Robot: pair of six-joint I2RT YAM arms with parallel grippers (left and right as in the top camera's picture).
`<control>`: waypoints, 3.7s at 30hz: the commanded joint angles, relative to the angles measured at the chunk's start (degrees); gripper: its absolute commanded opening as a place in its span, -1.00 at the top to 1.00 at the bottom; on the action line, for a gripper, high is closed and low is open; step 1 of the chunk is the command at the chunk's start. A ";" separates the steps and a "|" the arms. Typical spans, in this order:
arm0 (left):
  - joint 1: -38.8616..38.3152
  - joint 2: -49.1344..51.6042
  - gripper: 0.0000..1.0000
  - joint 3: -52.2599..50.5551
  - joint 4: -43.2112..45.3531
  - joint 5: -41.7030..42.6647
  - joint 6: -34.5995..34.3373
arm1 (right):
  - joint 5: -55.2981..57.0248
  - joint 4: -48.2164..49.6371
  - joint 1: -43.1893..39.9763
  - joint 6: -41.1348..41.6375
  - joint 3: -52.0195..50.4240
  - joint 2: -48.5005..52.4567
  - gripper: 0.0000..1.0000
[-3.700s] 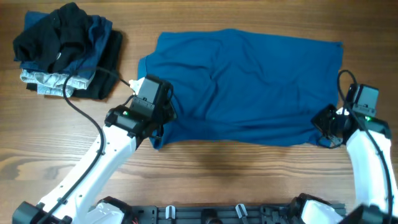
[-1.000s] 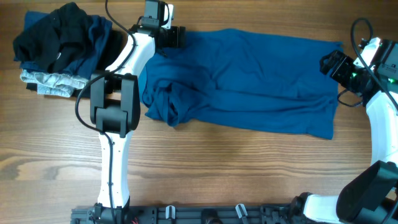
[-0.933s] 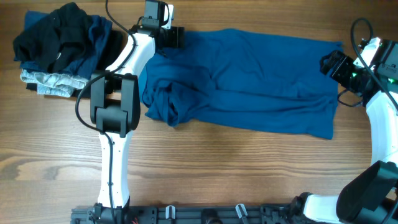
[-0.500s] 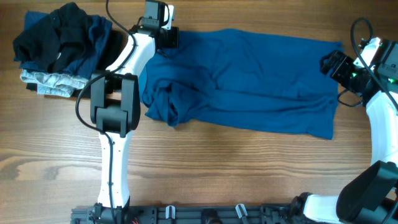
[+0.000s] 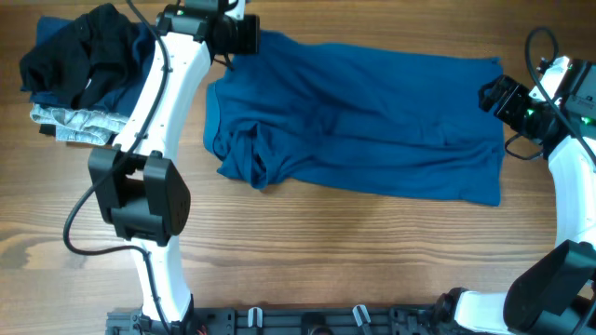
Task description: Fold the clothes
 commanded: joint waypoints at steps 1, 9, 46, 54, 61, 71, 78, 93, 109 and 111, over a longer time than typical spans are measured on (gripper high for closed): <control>-1.97 1.25 0.92 -0.39 -9.40 0.44 0.52 | 0.79 -0.02 0.28 -1.14 0.42 0.76 -0.99; -3.78 3.89 0.91 -4.22 -21.62 0.44 0.50 | 0.76 -0.02 0.28 -1.11 0.42 0.76 -0.99; -0.11 0.37 -1.00 8.15 -21.53 0.44 -4.50 | 14.75 32.52 8.17 -9.92 16.44 42.82 -0.79; -0.11 0.37 -1.00 8.15 -21.79 0.42 -4.48 | 20.92 38.91 8.07 -10.10 16.44 43.17 -0.71; -0.11 0.37 -1.00 8.15 -23.02 -0.44 -4.48 | 21.22 40.04 8.07 -9.90 16.44 46.38 -0.49; -0.11 0.37 -0.75 8.15 -22.95 -0.42 -4.50 | 21.07 27.23 8.00 -6.45 23.56 47.04 0.92; -0.11 0.37 -0.75 8.15 -24.06 -0.72 -4.46 | 20.55 12.02 7.96 -5.53 32.85 41.24 0.92; 6.38 0.37 -0.62 8.15 -29.49 -3.80 -4.48 | 12.50 -26.56 4.92 -3.93 35.69 24.02 0.91; 8.13 0.37 -0.62 8.15 -31.10 -5.03 -3.78 | 13.49 -35.36 -4.22 -4.20 23.41 24.09 0.91; 8.13 0.37 -0.62 8.15 -31.10 -5.27 -3.78 | 11.89 -33.86 -5.62 -5.86 20.87 24.09 0.91</control>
